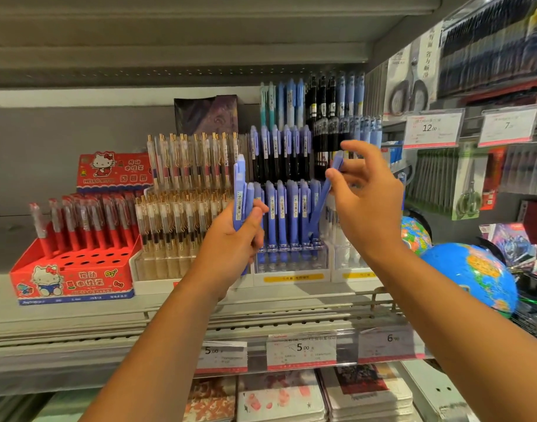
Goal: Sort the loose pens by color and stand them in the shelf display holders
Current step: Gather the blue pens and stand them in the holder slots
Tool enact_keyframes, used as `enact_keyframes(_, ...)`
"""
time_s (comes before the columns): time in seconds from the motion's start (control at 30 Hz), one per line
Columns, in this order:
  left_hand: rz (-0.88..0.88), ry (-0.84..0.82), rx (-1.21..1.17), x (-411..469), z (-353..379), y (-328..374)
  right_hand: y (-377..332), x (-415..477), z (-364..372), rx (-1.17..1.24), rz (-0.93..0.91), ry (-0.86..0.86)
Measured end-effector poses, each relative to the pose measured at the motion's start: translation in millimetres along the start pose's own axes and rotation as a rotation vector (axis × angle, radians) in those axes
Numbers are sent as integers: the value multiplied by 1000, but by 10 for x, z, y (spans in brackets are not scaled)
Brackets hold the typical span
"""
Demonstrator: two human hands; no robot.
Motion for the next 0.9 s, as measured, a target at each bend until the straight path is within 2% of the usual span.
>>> enact_keyframes(0.33,-109,24,-232,9,-10,-35,21,-85,159,-322,-49,-196)
enact_keyframes(0.67,-94,23,-139,15,-16,-50,14,-10,392,-714,-55,-433)
enact_keyframes(0.9,-21,27,-66,-13,-15,10,2,-49,427,-820,-84,-490)
Point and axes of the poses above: each hand's wrist, its own x-axis towards the middle knuckle, its own z-axis out of the palm, y = z × x, the point moved 5 cm from there along x, towards the middle knuckle, and after that the axes turned 6 degrees about -x, right-handed, at the moved point
